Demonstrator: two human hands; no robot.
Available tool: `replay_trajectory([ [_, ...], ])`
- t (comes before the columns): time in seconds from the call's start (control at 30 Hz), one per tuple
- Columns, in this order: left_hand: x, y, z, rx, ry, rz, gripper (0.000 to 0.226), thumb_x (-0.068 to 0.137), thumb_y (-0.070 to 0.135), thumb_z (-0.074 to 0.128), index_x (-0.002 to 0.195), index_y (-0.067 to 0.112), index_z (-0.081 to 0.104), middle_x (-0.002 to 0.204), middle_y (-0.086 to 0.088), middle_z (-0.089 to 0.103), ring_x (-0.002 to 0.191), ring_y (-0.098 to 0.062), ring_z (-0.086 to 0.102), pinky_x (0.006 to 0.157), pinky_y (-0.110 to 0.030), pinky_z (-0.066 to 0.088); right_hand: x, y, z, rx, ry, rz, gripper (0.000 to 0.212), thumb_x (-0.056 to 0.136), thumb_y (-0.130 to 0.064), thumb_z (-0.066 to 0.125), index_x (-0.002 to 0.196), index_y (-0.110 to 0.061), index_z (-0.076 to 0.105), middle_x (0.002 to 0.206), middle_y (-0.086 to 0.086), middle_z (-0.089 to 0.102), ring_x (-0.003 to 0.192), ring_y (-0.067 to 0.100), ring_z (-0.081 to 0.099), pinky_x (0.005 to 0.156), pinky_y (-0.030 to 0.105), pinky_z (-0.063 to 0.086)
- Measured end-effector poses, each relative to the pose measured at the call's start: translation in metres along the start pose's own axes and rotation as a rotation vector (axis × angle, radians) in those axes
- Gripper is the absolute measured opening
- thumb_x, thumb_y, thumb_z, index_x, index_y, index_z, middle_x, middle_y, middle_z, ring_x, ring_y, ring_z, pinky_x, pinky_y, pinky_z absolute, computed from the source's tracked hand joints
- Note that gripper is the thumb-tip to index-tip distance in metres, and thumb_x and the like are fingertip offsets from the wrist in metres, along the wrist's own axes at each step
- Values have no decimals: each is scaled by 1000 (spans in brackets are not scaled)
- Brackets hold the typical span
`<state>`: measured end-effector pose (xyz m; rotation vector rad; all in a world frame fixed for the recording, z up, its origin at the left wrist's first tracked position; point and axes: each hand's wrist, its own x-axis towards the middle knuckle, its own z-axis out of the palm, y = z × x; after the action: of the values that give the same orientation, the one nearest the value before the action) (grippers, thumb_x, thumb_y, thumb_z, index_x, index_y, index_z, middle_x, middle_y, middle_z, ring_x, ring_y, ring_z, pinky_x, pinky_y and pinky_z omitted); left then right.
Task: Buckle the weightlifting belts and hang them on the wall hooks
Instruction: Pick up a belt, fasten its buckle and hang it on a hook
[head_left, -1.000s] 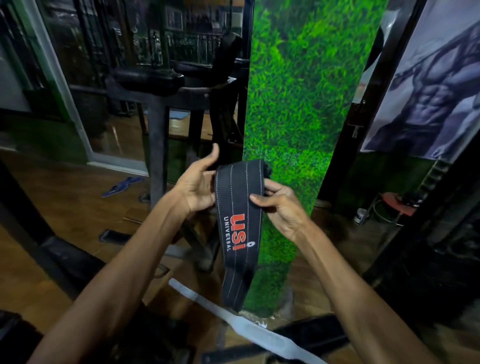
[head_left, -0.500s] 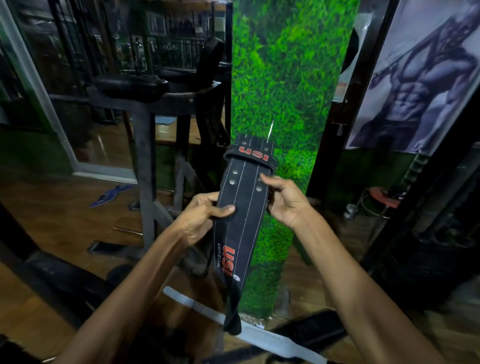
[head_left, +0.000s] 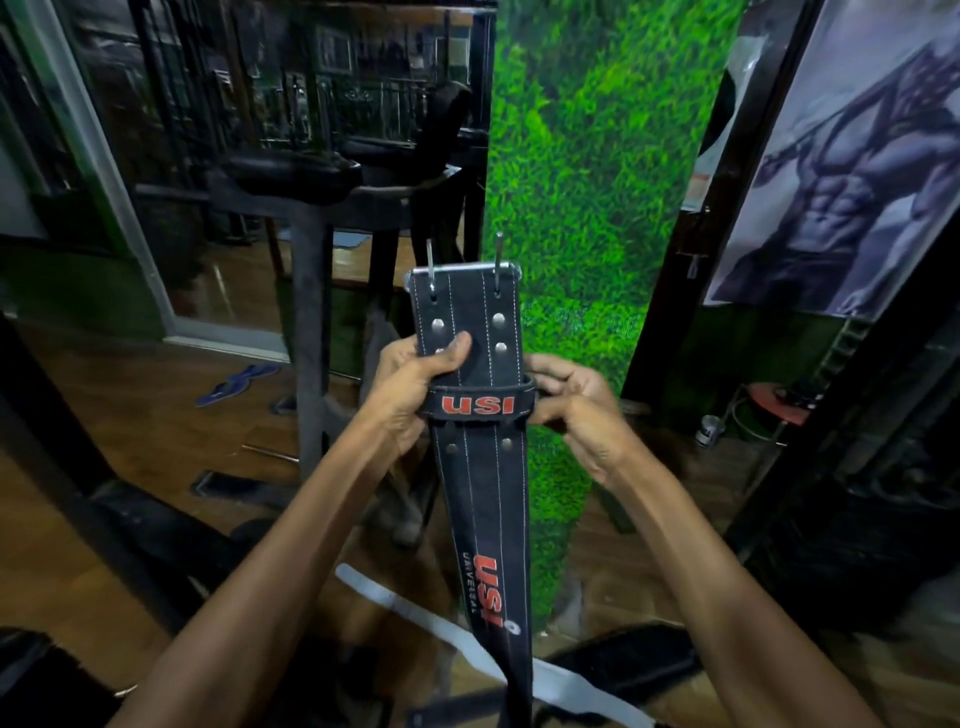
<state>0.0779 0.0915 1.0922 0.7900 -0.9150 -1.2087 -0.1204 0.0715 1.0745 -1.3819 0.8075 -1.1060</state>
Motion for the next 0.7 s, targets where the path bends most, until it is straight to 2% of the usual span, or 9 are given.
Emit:
replay_trajectory([
  [0.13, -15, -8, -1, 20, -20, 2, 13, 87, 1, 70, 98, 2, 74, 91, -12, 79, 78, -23, 77, 76, -40, 65, -7, -46, -1, -79, 147, -209, 76, 58, 6, 53, 129, -18, 69, 125, 5, 74, 114, 16, 65, 86, 33, 57],
  [0.27, -27, -5, 5, 41, -45, 10, 15, 90, -2, 67, 104, 0, 73, 90, -11, 79, 76, -21, 77, 70, -34, 64, -14, -76, 15, -293, 39, -353, 75, 61, -7, 57, 132, -28, 69, 143, 1, 60, 133, 11, 53, 94, 27, 55],
  [0.33, -29, 0, 5, 31, -44, 10, 17, 91, -2, 66, 107, -2, 71, 90, -11, 79, 76, -21, 76, 70, -33, 63, -23, -71, 22, -445, -25, -380, 63, 62, -10, 58, 117, -35, 77, 154, -2, 47, 144, 11, 38, 105, 14, 42],
  [0.37, -30, 2, 4, 18, -43, 10, 16, 91, -1, 66, 106, 0, 72, 89, -11, 79, 76, -21, 76, 70, -32, 63, -26, -64, 24, -528, -33, -380, 60, 62, -12, 59, 110, -42, 78, 158, -4, 42, 147, 11, 32, 111, 15, 31],
  [0.47, -34, 4, 2, -8, -61, -10, 15, 90, 1, 67, 104, 1, 73, 90, -12, 79, 77, -22, 76, 70, -32, 62, -29, -53, 25, -577, -50, -319, 58, 58, -18, 59, 101, -51, 79, 159, -1, 45, 150, 8, 26, 125, 46, 18],
  [0.53, -38, 3, 0, 0, -67, -18, 17, 86, 3, 71, 103, 1, 74, 91, -13, 79, 77, -22, 76, 72, -33, 63, -28, -64, 25, -418, -55, -367, 50, 62, -18, 56, 100, -37, 82, 153, 0, 53, 148, 5, 34, 122, 49, 25],
  [0.6, -40, 2, -1, 43, -68, -18, 17, 81, 5, 75, 98, 1, 75, 89, -12, 79, 75, -21, 76, 73, -34, 63, -24, -87, 28, -278, 25, -418, 41, 76, -18, 50, 100, -27, 82, 144, -1, 61, 141, 5, 45, 113, 35, 35],
  [0.67, -42, 3, -1, 103, -64, -4, 9, 84, 2, 74, 93, 3, 76, 86, -10, 79, 73, -19, 75, 70, -32, 63, -15, -114, 38, -410, 117, -383, 36, 90, -32, 45, 99, -31, 80, 143, 2, 60, 135, 9, 51, 101, 21, 36],
  [0.7, -43, 4, 0, 136, -69, 6, 7, 85, 0, 74, 92, 3, 76, 85, -9, 79, 73, -19, 75, 69, -31, 62, -9, -123, 45, -563, 106, -315, 37, 94, -43, 45, 100, -31, 80, 145, 4, 60, 134, 13, 52, 99, 21, 35],
])
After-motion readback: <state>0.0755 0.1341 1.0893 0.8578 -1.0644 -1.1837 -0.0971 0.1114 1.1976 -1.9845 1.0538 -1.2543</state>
